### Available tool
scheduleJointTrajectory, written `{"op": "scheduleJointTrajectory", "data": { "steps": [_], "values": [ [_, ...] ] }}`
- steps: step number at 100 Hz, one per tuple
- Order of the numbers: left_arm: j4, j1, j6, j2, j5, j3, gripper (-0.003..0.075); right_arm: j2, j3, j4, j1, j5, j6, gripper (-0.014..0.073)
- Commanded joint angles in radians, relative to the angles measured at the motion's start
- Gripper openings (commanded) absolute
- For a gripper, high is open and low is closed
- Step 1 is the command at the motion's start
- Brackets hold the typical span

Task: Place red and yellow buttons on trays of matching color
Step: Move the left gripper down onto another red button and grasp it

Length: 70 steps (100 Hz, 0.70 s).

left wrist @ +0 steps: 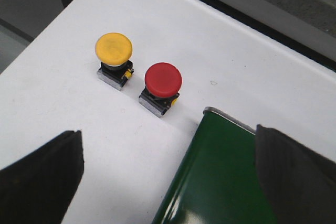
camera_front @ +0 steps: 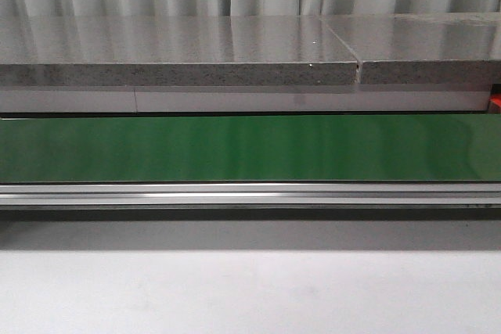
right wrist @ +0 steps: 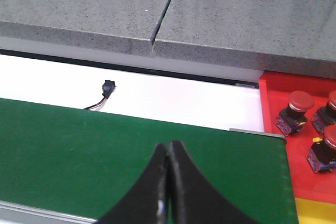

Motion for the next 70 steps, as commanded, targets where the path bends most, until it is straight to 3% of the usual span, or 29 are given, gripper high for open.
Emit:
{"op": "scheduleJointTrajectory", "data": {
  "steps": [1,41,70],
  "values": [
    [-0.008,0.004,-0.009,0.045,-0.065,-0.082,0.0639,-0.009,-0.032,0.02,0.001,-0.059,-0.007,-0.0067],
    [-0.013,0.023,-0.009,0.304,-0.051,-0.276,0.064,-0.009,-0.032,0.02,0.001,-0.059,-0.007,-0.0067],
    [-0.022,0.028,-0.009,0.406,-0.076,-0.307,0.064,-0.009,-0.032,0.02,0.001,-0.059,-0.007,-0.0067]
  ]
}}
